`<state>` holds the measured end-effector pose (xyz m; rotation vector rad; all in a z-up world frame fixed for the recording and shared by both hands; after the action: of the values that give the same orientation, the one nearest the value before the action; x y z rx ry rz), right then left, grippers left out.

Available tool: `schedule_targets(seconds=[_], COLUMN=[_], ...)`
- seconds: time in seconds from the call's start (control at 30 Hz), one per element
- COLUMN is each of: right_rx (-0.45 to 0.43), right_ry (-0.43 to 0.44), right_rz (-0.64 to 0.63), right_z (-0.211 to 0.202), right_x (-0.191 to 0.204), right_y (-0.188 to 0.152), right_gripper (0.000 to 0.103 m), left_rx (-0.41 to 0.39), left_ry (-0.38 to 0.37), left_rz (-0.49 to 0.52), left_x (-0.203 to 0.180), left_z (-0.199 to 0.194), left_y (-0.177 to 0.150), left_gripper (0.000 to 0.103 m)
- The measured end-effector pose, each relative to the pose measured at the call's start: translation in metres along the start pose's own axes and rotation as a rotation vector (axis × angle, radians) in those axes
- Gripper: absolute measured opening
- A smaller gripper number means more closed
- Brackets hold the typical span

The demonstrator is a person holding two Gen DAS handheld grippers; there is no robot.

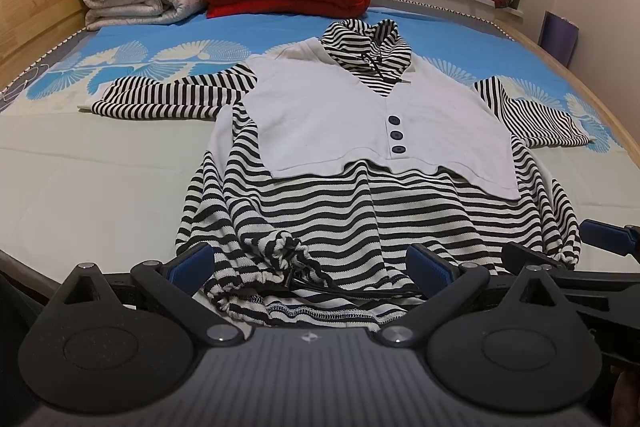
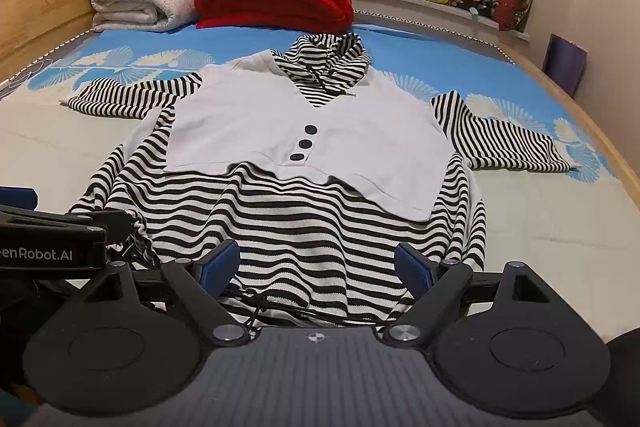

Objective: Fold small clothes

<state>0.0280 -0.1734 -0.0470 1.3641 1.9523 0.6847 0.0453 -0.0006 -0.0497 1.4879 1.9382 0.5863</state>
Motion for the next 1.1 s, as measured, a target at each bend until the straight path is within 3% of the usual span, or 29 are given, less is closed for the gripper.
schedule_targets(seconds=[0.7,0.8,0.93,1.1], right_rx=[-0.027,-0.054,-0.078,0.001], right_ry=[-0.002,-0.018,-0.028,-0.124], right_rz=[0.019,0.074,0.170,0.138], right_z=[0.002,0.002,0.007,0.043], right_x=[-0.001,-0.011,-0.053,-0.102], right_y=[-0.002,0.003,0.010,0.002], right_gripper=[0.085,0.085,0.086,0.086], left_rx=[0.011,-0.003,-0.022,0.172], left_ry=[0.004,0.022,0.049,0.000], left_rz=[0.000,-0.045,-0.052,-0.022], left_x=[0.002,0.016,0.042,0.075], left_z=[0.003,0.004,0.013,0.067], left_y=[-0.004,0.016,0.059,0.089], left_gripper=[0.102,0.102,0.102,0.102])
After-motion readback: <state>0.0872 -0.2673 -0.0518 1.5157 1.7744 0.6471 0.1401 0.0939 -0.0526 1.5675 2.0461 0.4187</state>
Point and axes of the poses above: each gripper's, at about its wrist camera, not at the fingertips, and z roughly the way its jaws point, x to its left, y to its top, the point moved 4 cm from there along z, roughly the way its jaws point, and after that the axes turned 15 degrees about -z, right-handed, at the moved point
